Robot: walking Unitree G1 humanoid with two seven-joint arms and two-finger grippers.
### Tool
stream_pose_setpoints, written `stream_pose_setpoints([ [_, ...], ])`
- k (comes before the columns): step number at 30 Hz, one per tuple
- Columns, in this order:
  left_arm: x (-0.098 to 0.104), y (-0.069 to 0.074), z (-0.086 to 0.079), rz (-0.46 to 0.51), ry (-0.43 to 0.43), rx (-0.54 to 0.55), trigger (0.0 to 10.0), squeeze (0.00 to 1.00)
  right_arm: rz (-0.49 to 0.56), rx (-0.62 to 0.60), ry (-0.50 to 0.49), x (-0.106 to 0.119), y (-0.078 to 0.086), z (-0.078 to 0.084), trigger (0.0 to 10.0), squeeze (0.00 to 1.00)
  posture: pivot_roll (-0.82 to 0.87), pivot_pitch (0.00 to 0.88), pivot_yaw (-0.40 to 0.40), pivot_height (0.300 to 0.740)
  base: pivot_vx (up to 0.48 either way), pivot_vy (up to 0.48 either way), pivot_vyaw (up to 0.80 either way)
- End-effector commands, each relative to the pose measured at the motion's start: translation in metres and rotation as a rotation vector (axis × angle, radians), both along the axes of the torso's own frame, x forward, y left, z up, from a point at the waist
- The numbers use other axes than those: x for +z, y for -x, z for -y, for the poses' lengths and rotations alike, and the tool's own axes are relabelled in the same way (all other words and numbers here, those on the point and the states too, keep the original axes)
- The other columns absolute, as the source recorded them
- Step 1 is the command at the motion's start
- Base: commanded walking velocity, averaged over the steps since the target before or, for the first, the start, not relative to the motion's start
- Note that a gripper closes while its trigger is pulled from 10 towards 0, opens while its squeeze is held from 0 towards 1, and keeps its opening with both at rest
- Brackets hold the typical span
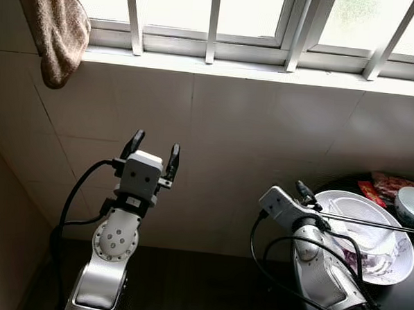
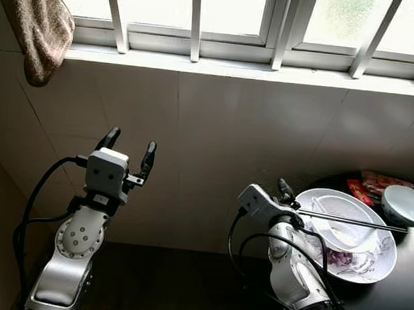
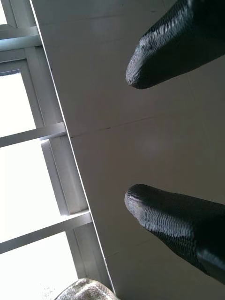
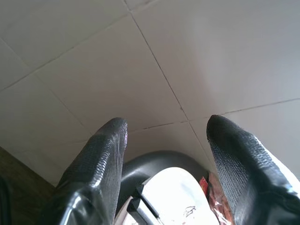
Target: Kitchen organization
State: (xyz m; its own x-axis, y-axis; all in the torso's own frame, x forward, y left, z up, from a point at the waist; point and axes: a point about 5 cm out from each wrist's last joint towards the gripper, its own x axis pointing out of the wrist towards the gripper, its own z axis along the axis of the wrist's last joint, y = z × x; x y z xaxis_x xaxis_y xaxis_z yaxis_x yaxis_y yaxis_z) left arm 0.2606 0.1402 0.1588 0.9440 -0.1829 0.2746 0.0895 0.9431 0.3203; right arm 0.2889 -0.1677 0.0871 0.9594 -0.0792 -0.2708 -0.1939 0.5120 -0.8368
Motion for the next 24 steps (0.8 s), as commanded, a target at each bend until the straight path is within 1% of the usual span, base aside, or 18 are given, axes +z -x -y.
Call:
stream_pose_setpoints([
  [1, 0.001, -0.001, 0.004, -0.001, -0.010, -0.018, 10.0, 0.00, -0.022, -0.029, 0.012, -0.002, 0.001, 0.008, 10.0, 0.00, 0.05, 0.000, -0.054, 0.740, 0.000, 0.000, 0.00],
  [6, 0.000, -0.001, 0.004, -0.003, -0.010, -0.021, 10.0, 0.00, -0.049, -0.065, 0.003, -0.005, 0.005, 0.012, 10.0, 0.00, 0.04, 0.000, -0.053, 0.740, 0.000, 0.000, 0.00],
  [15, 0.000, -0.002, 0.004, -0.005, -0.010, -0.021, 10.0, 0.00, -0.071, -0.075, -0.007, -0.008, 0.007, 0.013, 10.0, 0.00, 0.04, 0.000, -0.053, 0.740, 0.000, 0.000, 0.00],
  [19, 0.000, -0.002, 0.004, -0.005, -0.010, -0.020, 10.0, 0.00, -0.066, -0.080, 0.021, -0.007, 0.005, 0.018, 10.0, 0.00, 0.04, 0.000, -0.055, 0.740, 0.000, 0.000, 0.00],
  [24, 0.000, -0.003, 0.004, -0.005, -0.010, -0.019, 10.0, 0.00, -0.072, -0.093, 0.028, -0.007, 0.004, 0.023, 10.0, 0.00, 0.04, 0.000, -0.055, 0.740, 0.000, 0.000, 0.00],
])
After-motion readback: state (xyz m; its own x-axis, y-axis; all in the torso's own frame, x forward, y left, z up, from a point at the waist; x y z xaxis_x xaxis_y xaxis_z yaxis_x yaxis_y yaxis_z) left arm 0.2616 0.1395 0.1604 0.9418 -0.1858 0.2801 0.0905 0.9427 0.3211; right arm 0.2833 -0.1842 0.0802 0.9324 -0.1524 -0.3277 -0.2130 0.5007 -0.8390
